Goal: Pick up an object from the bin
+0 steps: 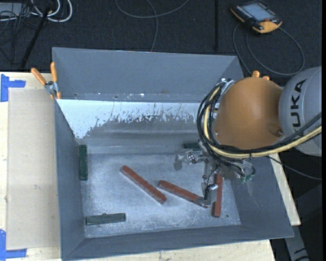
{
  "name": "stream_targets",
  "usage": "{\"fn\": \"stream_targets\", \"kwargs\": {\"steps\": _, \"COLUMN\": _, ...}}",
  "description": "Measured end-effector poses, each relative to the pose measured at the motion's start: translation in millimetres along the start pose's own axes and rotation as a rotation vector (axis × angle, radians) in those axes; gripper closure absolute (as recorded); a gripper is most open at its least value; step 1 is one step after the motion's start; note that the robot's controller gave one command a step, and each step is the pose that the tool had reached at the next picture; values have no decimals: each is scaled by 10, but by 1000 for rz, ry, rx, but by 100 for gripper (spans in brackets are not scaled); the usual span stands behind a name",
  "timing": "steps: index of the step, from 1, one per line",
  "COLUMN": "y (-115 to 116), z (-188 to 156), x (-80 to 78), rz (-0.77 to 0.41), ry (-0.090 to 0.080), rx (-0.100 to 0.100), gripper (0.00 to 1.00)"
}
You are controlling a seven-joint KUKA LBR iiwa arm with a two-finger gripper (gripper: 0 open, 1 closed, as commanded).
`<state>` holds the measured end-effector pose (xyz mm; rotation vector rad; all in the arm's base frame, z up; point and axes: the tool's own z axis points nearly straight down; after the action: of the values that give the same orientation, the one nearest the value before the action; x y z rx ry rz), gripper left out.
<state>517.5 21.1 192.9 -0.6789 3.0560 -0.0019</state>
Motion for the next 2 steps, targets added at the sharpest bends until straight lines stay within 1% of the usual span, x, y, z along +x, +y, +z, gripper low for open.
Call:
{"fn": "stream_targets", "kwargs": {"steps": 1, "y": 167, "z": 557, "x": -114, "rz": 48, "ry": 10, "rx": -1, "gripper": 0}}
{"fn": "stream_targets", "kwargs": {"steps": 2, "y": -24, "z": 946, "x": -361, "rz": 126, "ry": 7, "rx": -7, "gripper": 0}}
